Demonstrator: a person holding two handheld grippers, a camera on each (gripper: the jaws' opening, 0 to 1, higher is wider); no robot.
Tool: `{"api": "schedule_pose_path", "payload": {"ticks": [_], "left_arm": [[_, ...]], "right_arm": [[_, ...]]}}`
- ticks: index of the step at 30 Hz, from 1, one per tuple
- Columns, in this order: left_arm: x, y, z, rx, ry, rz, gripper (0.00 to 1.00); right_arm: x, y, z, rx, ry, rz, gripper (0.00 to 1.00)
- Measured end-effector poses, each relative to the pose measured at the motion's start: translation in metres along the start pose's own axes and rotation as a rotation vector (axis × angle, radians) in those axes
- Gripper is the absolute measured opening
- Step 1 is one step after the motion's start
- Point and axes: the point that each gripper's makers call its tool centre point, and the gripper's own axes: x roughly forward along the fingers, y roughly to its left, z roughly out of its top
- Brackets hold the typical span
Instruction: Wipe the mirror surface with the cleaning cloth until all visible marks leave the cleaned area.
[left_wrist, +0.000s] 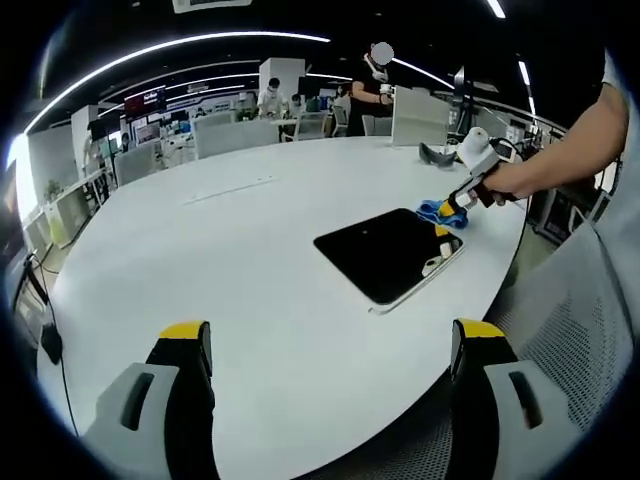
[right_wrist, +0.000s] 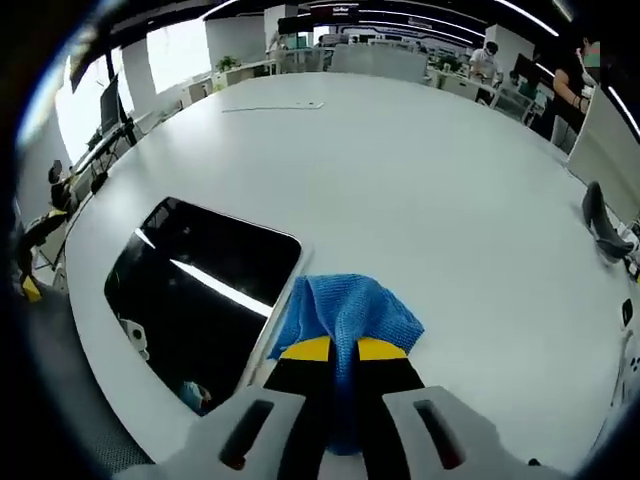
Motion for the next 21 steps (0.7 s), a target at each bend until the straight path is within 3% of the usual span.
{"api": "schedule_pose_path", "payload": {"ticks": [6, 11, 21], "left_arm": [[0.000, -0.001, 0.000, 0.002, 0.004, -0.004, 0.99], [0.000, -0.001, 0.000, 0.003, -0.001, -0.004, 0.99], [0.000, 0.000, 0.000, 0.005, -0.001, -0.004, 0.99]], "right_arm": [[-0.015, -0.010, 0.012, 0.069, -0.019, -0.026, 0.02], [-0.019, -0.007, 0.024, 0.143, -0.041, 0.001, 0.01], [-0.007, 0.023, 0.046, 0.164, -0.048, 0.053, 0.01]]}}
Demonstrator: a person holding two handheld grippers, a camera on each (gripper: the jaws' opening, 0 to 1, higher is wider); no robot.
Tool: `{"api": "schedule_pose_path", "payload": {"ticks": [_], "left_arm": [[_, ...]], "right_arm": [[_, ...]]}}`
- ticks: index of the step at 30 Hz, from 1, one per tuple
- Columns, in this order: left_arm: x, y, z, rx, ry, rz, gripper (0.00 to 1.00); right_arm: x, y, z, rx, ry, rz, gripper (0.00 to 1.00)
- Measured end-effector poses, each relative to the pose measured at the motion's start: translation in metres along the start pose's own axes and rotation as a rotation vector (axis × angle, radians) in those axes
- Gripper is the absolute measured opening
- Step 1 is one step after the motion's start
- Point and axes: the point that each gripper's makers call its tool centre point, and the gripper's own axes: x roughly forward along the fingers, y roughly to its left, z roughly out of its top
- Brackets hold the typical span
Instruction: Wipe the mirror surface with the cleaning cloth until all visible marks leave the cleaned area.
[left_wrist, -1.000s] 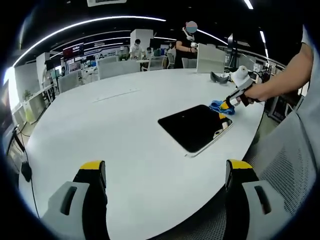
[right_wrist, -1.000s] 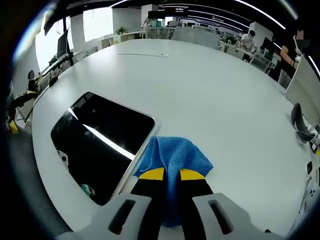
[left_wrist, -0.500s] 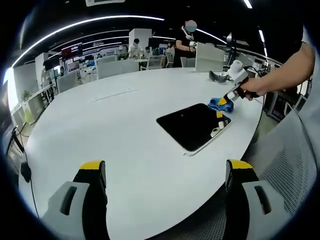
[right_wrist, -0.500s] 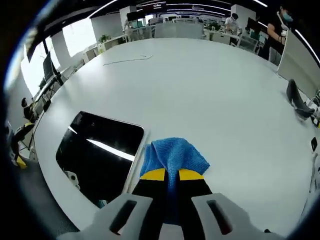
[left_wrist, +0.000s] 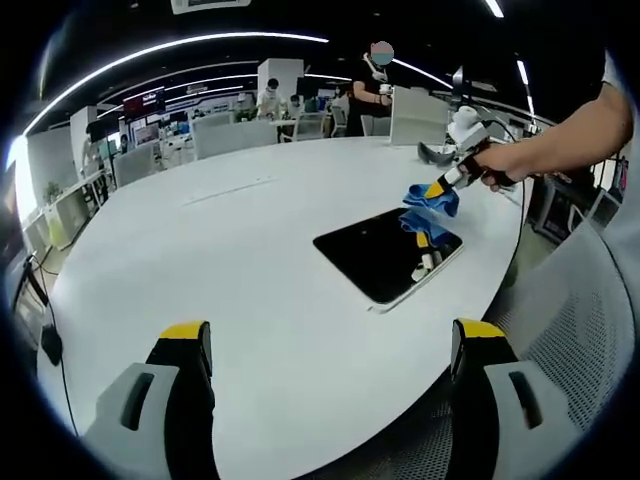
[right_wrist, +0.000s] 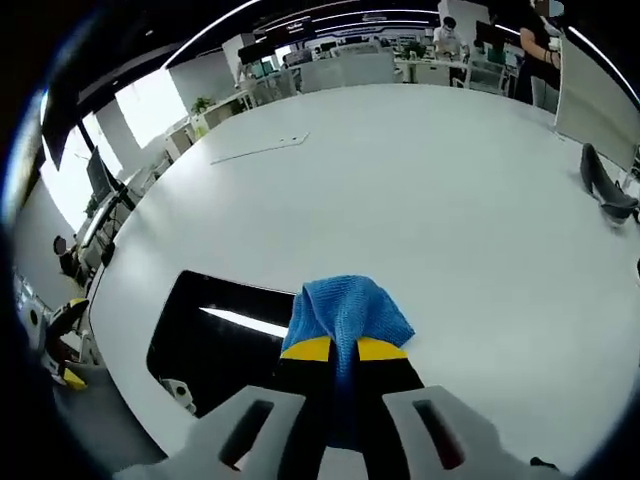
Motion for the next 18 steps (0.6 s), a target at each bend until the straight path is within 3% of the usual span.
{"api": "schedule_pose_path", "payload": {"ticks": [18], "left_arm": [[0.000, 0.001, -0.001, 0.001, -0.006, -0.004, 0.99]], "right_arm": [[0.032, 0.024, -0.004, 0.015, 0.058, -0.060, 0.01]]}}
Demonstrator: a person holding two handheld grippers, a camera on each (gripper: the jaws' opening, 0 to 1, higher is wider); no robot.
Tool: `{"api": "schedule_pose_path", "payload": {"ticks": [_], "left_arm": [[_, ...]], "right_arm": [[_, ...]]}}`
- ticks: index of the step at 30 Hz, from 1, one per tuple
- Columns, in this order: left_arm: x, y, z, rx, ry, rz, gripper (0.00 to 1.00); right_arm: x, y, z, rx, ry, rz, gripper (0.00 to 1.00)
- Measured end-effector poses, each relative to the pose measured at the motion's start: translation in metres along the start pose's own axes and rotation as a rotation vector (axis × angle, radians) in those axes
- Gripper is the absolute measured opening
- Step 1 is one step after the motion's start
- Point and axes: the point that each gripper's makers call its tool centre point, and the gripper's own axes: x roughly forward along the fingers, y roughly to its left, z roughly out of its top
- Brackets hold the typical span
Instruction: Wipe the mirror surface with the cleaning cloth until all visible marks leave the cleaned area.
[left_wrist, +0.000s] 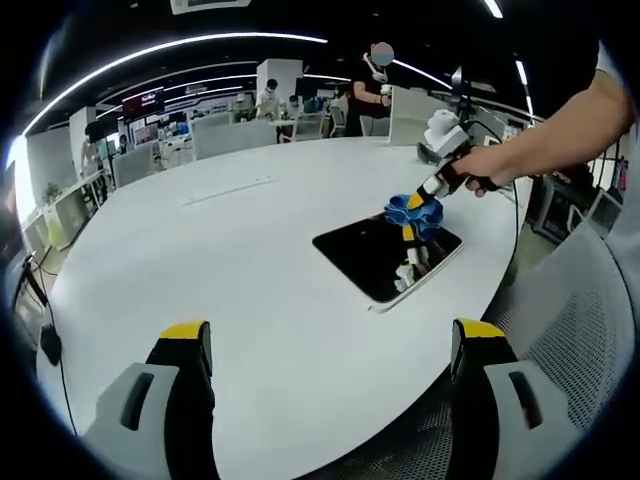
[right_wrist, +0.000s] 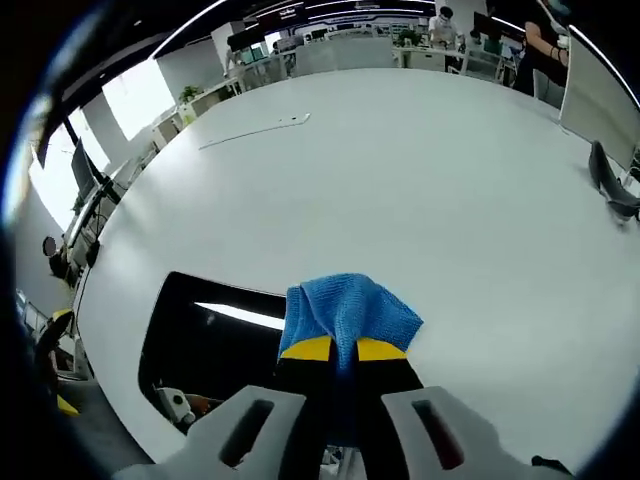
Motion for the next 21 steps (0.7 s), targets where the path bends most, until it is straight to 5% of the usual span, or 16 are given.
{"api": "schedule_pose_path", "payload": {"ticks": [21], "left_arm": [[0.000, 0.001, -0.005, 0.008, 0.015, 0.000, 0.99]], "right_arm": [[0.009, 0.040, 0.004, -0.020, 0.036, 0.042, 0.00]]}}
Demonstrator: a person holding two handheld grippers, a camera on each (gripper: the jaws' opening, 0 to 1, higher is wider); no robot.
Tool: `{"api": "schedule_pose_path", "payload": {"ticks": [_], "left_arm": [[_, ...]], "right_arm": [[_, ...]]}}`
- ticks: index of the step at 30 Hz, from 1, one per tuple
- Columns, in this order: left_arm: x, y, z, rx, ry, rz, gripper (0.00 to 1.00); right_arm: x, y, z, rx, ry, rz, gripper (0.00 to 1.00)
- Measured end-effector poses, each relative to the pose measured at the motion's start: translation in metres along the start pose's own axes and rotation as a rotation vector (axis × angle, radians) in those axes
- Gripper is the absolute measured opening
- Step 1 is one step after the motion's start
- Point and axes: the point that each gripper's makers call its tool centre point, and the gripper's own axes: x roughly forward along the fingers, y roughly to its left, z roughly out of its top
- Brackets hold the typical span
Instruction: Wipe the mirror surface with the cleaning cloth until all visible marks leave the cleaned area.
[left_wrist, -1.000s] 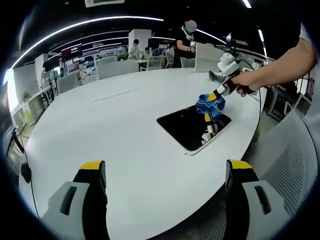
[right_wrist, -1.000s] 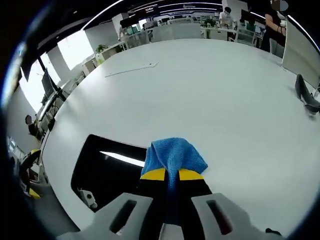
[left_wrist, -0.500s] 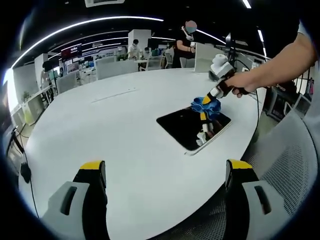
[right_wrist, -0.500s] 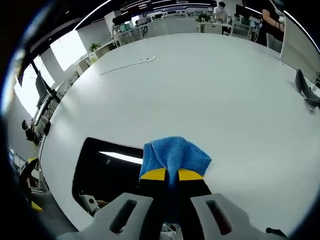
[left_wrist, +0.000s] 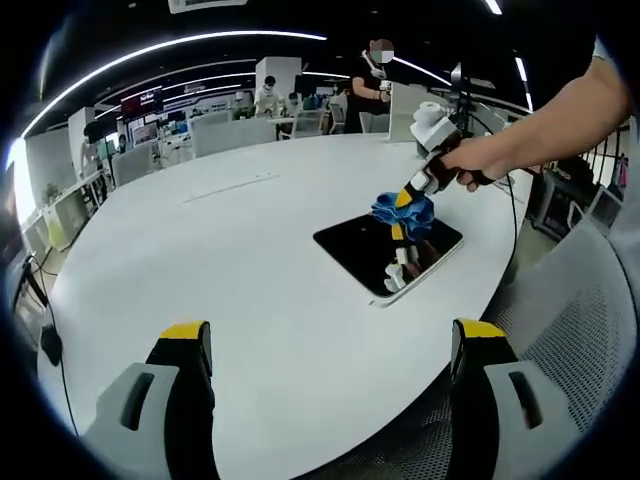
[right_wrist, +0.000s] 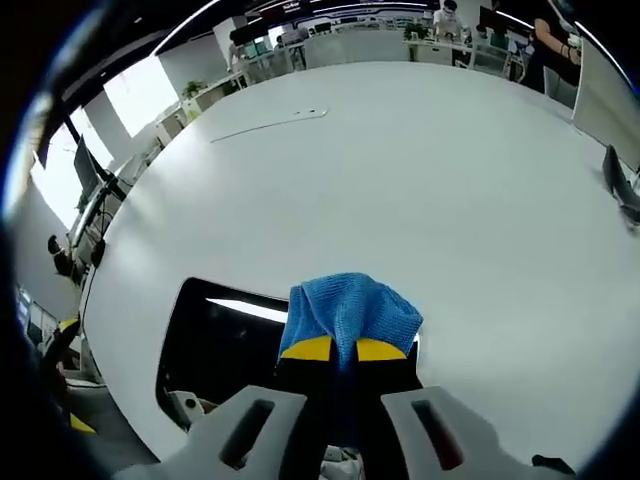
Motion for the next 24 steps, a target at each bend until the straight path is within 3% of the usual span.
{"api": "schedule_pose_path", "payload": {"ticks": [24], "left_arm": [[0.000, -0.001, 0.000, -0.005, -0.004, -0.007, 0.99]], "right_arm": [[0.027, 0.069, 0.013, -0.033, 0.028, 0.082, 0.00]]}}
